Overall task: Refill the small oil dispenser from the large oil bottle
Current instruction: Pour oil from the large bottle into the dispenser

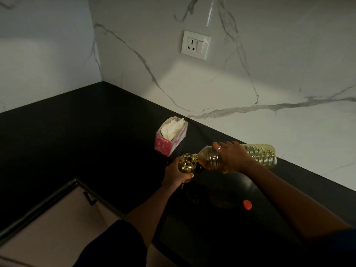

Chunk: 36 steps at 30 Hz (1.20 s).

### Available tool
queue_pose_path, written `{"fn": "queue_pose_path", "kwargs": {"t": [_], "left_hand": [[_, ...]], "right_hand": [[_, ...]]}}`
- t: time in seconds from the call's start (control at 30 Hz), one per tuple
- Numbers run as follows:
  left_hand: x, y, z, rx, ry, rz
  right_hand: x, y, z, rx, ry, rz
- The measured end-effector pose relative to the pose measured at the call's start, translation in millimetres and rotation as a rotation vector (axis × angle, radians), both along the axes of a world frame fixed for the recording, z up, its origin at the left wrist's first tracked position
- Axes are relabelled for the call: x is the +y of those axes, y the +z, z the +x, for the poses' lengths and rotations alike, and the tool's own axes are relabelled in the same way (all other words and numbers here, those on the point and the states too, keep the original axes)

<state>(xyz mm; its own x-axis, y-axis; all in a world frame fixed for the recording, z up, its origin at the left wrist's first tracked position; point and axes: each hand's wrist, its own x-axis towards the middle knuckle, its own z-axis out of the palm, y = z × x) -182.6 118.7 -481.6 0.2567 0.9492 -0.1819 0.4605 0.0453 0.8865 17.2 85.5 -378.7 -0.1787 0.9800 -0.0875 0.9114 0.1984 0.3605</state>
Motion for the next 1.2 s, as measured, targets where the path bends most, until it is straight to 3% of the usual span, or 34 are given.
{"fn": "queue_pose_path", "kwargs": {"t": [1.2], "left_hand": [[-2.8, 3.2, -2.4, -0.035, 0.001, -0.001]], "right_hand": [[-0.1, 1.6, -2.1, -0.009, -0.012, -0.011]]}}
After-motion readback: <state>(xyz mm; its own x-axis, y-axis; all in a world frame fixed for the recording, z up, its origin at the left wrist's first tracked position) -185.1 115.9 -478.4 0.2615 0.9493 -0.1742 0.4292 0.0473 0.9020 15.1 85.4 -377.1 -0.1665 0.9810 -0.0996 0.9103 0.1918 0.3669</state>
